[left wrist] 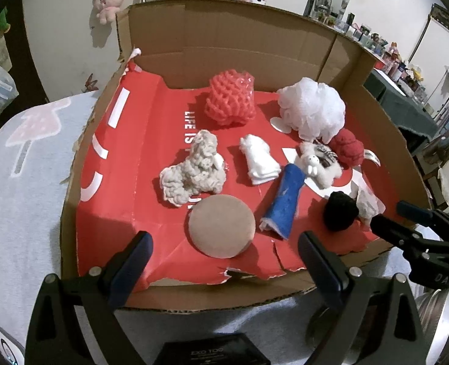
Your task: Organize soft objects
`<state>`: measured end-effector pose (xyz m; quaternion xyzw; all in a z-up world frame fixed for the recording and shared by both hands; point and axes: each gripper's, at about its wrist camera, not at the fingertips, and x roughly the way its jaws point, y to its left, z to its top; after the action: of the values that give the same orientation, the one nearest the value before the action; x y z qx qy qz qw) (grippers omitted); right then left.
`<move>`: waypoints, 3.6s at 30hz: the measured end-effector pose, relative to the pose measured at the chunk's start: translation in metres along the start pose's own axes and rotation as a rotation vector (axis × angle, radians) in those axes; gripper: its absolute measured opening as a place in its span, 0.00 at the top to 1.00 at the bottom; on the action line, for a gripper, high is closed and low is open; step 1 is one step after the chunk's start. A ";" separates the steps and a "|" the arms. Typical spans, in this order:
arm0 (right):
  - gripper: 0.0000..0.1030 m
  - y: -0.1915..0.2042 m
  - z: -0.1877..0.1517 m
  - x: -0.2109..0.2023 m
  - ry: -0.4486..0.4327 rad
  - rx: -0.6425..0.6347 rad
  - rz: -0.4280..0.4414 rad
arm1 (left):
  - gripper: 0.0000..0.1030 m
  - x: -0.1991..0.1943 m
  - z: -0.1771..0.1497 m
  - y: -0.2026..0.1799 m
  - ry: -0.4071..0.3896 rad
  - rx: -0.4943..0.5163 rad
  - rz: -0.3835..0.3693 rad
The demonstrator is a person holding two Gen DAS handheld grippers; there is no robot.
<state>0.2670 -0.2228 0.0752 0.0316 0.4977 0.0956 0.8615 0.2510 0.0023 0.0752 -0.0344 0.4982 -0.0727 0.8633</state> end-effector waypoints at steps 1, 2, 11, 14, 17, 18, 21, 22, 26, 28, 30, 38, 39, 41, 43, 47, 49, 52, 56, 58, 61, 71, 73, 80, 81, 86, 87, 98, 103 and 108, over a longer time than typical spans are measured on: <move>0.20 0.000 0.000 0.000 -0.002 0.001 0.001 | 0.05 0.000 0.000 0.000 0.000 0.000 0.001; 0.20 0.000 0.000 -0.001 -0.003 0.001 0.001 | 0.05 0.000 0.000 0.000 -0.001 0.000 0.002; 0.20 0.001 -0.001 -0.003 -0.018 -0.005 -0.008 | 0.05 0.000 0.001 0.001 -0.002 -0.002 0.007; 0.20 0.001 -0.001 -0.003 -0.020 -0.007 -0.010 | 0.05 0.000 0.001 0.001 -0.003 -0.001 0.007; 0.20 0.001 -0.001 -0.003 -0.019 -0.006 -0.009 | 0.05 0.000 0.001 0.001 -0.003 -0.004 0.010; 0.20 0.001 -0.001 -0.004 -0.019 -0.006 -0.010 | 0.05 0.000 0.001 0.001 -0.003 -0.004 0.012; 0.20 0.001 -0.001 -0.003 -0.019 -0.007 -0.009 | 0.05 0.000 0.001 0.003 -0.004 -0.010 0.012; 0.20 0.001 -0.001 -0.004 -0.019 -0.007 -0.009 | 0.05 0.000 0.001 0.003 -0.004 -0.012 0.012; 0.20 0.001 -0.001 -0.004 -0.018 -0.006 -0.009 | 0.05 0.000 0.002 0.004 -0.003 -0.016 0.011; 0.20 0.002 -0.001 -0.004 -0.019 -0.007 -0.010 | 0.05 0.000 0.002 0.004 -0.003 -0.016 0.011; 0.20 0.002 -0.001 -0.004 -0.019 -0.007 -0.010 | 0.05 0.000 0.002 0.004 -0.004 -0.015 0.012; 0.20 0.002 -0.001 -0.004 -0.020 -0.007 -0.011 | 0.05 0.000 0.001 0.004 -0.007 -0.014 0.018; 0.20 0.002 -0.001 -0.004 -0.019 -0.007 -0.010 | 0.05 0.000 0.001 0.004 -0.006 -0.013 0.016; 0.20 0.002 -0.001 -0.004 -0.020 -0.007 -0.010 | 0.05 0.000 0.001 0.005 -0.006 -0.012 0.015; 0.20 0.002 -0.001 -0.004 -0.020 -0.007 -0.010 | 0.05 0.000 0.001 0.004 -0.006 -0.014 0.015; 0.20 0.002 -0.001 -0.005 -0.021 -0.007 -0.010 | 0.05 0.000 0.001 0.004 -0.007 -0.015 0.014; 0.20 0.002 -0.001 -0.005 -0.020 -0.007 -0.011 | 0.05 0.000 0.001 0.004 -0.006 -0.016 0.014; 0.20 0.002 -0.001 -0.005 -0.021 -0.007 -0.011 | 0.05 0.000 0.001 0.005 -0.008 -0.015 0.015; 0.20 0.002 -0.002 -0.005 -0.021 -0.007 -0.011 | 0.05 0.000 0.001 0.005 -0.008 -0.016 0.015; 0.20 0.002 -0.001 -0.005 -0.021 -0.008 -0.011 | 0.05 0.000 0.001 0.005 -0.007 -0.016 0.014; 0.20 0.002 -0.001 -0.005 -0.022 -0.008 -0.011 | 0.05 0.000 0.001 0.005 -0.008 -0.018 0.013; 0.20 0.002 -0.002 -0.006 -0.023 -0.008 -0.011 | 0.05 -0.001 0.001 0.005 -0.009 -0.019 0.012; 0.20 0.002 -0.002 -0.005 -0.023 -0.008 -0.011 | 0.05 -0.001 0.001 0.005 -0.010 -0.019 0.012; 0.20 0.002 -0.003 -0.005 -0.023 -0.008 -0.011 | 0.05 -0.001 0.000 0.005 -0.011 -0.021 0.012; 0.20 0.002 -0.003 -0.005 -0.023 -0.008 -0.011 | 0.05 -0.001 0.001 0.005 -0.010 -0.020 0.011; 0.20 0.002 -0.004 -0.005 -0.021 -0.007 -0.011 | 0.05 -0.002 0.001 0.006 -0.012 -0.024 0.010; 0.20 0.002 -0.004 -0.005 -0.021 -0.007 -0.011 | 0.05 -0.002 0.001 0.006 -0.013 -0.026 0.010; 0.20 -0.001 0.003 -0.011 -0.022 0.010 -0.014 | 0.05 -0.015 0.004 0.007 -0.040 -0.044 0.037; 0.20 -0.001 0.009 -0.040 -0.101 0.002 -0.036 | 0.05 -0.050 0.008 0.003 -0.135 -0.026 0.076; 0.20 0.003 0.002 -0.084 -0.206 -0.020 -0.060 | 0.00 -0.090 -0.005 -0.005 -0.245 -0.008 0.099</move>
<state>0.2273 -0.2363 0.1482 0.0177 0.4061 0.0711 0.9109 0.2021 0.0121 0.1505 -0.0219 0.3903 -0.0229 0.9202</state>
